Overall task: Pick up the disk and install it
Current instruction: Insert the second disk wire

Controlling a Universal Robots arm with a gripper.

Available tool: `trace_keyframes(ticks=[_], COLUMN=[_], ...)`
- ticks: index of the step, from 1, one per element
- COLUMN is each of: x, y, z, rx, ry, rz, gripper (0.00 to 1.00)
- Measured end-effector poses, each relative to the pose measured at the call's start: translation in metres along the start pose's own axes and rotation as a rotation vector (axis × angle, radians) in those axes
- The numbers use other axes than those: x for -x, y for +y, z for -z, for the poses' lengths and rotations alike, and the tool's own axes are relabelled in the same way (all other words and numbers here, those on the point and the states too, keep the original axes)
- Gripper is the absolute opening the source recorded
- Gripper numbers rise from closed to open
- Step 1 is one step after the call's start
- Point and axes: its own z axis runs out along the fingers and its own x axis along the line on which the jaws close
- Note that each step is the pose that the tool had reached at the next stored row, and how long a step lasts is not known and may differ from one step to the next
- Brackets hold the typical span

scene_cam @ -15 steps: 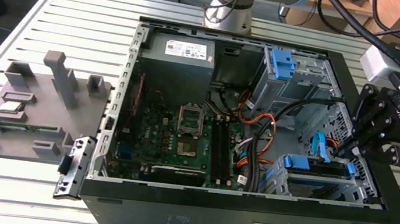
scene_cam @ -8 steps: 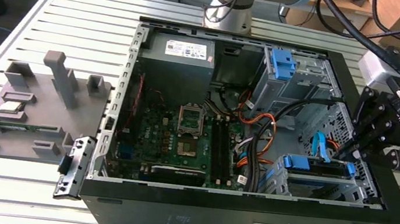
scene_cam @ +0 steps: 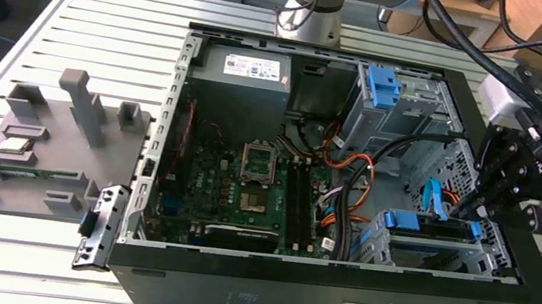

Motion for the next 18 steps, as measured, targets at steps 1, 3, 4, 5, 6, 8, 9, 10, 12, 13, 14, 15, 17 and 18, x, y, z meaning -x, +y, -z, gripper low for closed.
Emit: trace_keyframes(ticks=[1, 3, 4, 5, 6, 8, 9, 10, 12, 13, 14, 15, 17, 18], x=[-0.0002, -0.0006, -0.0008, -0.0009, -0.0009, -0.0008, -0.0008, -0.0009, -0.0009, -0.0010, -0.0010, -0.0010, -0.0011, -0.0011], y=[0.0003, 0.0017, 0.0027, 0.0029, 0.0029, 0.0029, 0.0029, 0.0031, 0.0040, 0.0041, 0.0042, 0.0042, 0.0043, 0.0045], z=[0.0000, -0.0001, -0.0001, -0.0001, -0.0001, 0.0000, -0.0001, -0.0001, -0.0002, -0.0002, -0.0004, -0.0004, -0.0007, -0.0008], rx=[-0.0031, -0.0098, -0.0120, -0.0124, -0.0124, -0.0125, -0.0125, -0.0126, -0.0150, -0.0171, -0.0192, -0.0216, -0.0271, -0.0297], ry=[-0.0003, -0.0011, -0.0012, -0.0013, -0.0012, -0.0011, -0.0012, -0.0012, -0.0014, -0.0015, -0.0017, -0.0018, -0.0022, -0.0024], rz=[0.003, 0.007, 0.009, 0.009, 0.009, 0.009, 0.009, 0.009, 0.014, 0.019, 0.024, 0.031, 0.044, 0.048], gripper=[0.18, 0.18, 0.18, 0.18, 0.18, 0.18, 0.18, 0.18, 0.18, 0.18, 0.18, 0.18, 0.18, 0.18])
